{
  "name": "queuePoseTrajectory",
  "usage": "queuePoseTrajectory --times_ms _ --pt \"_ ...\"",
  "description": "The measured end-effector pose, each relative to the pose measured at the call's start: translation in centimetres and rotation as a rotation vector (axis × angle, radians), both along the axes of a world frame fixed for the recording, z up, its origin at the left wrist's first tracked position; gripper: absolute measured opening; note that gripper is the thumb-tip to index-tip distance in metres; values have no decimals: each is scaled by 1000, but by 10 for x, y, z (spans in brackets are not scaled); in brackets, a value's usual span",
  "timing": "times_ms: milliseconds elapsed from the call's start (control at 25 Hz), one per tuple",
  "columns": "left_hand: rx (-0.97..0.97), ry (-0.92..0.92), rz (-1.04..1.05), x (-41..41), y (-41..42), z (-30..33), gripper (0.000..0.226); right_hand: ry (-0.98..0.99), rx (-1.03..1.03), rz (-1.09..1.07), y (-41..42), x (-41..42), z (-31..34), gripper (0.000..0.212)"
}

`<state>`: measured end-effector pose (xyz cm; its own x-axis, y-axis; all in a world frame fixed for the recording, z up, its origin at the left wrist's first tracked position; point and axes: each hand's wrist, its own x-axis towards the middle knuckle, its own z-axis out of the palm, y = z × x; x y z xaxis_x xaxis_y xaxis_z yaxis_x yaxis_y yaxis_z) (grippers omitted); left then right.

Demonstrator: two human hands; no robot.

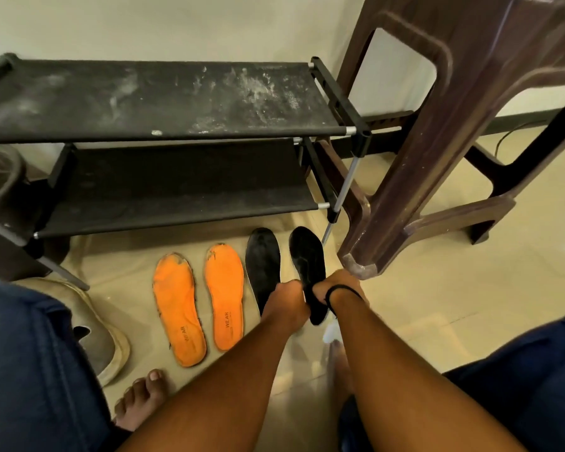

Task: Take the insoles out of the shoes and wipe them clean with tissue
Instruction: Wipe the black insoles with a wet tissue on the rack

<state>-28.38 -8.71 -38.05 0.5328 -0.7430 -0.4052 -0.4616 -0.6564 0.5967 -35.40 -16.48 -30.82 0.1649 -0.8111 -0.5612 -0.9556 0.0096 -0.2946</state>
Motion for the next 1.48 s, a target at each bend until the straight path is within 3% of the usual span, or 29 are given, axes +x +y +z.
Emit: queuePoseTrajectory --times_ms 200,320,480,560,720,880,1040,1480 --pt "-331 -218 -57 9 -5 82 36 -24 -272 207 -14 19 104 28" --pt "-520 -223 -15 24 -7 135 47 11 -330 446 -15 30 175 17" --pt "-631 -25 -126 53 2 207 11 123 -418 746 -14 30 282 35" --pt "-663 -1 -203 67 9 255 5 22 -429 758 -19 26 326 39" --pt "-605 -195 -273 111 26 358 11 -278 -585 676 -26 36 388 31" --pt "-569 -288 -191 164 44 403 11 -481 -591 727 -28 69 405 30" --pt "-532 -253 -16 205 52 378 9 -461 -568 831 -42 112 387 32" --pt "-294 -305 -94 299 -32 310 19 -345 -565 1039 -112 196 283 14"
